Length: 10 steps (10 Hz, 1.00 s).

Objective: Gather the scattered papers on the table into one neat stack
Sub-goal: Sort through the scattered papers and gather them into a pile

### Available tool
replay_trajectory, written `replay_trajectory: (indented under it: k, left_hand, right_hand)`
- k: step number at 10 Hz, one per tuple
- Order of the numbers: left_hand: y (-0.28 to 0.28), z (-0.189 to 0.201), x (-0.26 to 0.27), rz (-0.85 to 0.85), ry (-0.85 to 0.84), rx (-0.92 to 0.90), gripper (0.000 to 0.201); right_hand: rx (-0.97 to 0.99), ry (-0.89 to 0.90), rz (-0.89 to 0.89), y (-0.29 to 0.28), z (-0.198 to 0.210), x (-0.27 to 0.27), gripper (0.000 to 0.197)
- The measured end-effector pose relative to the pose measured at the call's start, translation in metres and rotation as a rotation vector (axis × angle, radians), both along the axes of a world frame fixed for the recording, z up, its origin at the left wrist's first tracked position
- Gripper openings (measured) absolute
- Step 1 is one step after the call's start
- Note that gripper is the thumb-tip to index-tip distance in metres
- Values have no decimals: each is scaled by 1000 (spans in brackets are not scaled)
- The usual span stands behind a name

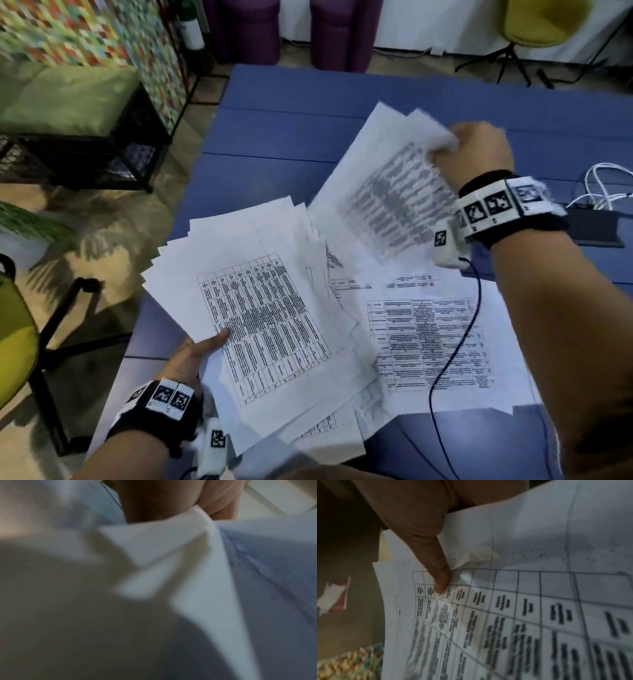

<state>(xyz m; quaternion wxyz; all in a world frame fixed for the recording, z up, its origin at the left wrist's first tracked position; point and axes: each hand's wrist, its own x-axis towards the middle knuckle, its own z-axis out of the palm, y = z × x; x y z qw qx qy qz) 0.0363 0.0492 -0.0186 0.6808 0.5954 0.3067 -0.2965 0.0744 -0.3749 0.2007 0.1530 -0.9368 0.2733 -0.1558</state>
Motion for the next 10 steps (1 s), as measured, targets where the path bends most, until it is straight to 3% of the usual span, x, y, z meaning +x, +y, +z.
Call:
replay_trajectory:
  k: [1, 2, 3, 4, 5, 6, 7, 8, 9, 10]
  left_hand:
    - [-2, -9, -8, 1, 32, 18, 131]
    - [-13, 0, -16, -44, 22, 55, 98]
    - [-21, 9, -19, 0, -29, 90, 49]
    - [-23, -2, -21, 35, 13, 48, 102]
    - [-28, 0, -26, 110, 97, -94, 124]
    - [-34, 29, -31, 51, 142, -3, 113]
    - [-37, 29, -37, 849, 226, -487, 79]
    - [-36, 14, -41, 384, -123, -290, 88]
    - [-48, 4, -22, 306, 83, -181, 99]
    - [-51, 4, -20, 99, -69, -21, 90]
  right_hand:
    - [143, -276, 22, 8, 38, -20, 20]
    - [362, -563, 41, 21, 58, -44, 22]
    - [533, -650, -24, 37, 40, -69, 9]
    - [700, -530, -124, 59, -14, -92, 19]
    - [845, -367, -194, 96, -78, -113, 26]
    - [941, -165, -282, 133, -134, -129, 33]
    - [1054, 65, -362, 156, -170, -144, 38]
    - [1228, 231, -380, 166, -195, -156, 50]
    - [1434, 299, -359, 170, -200, -165, 62]
    - [1489, 337, -197, 159, -191, -167, 35]
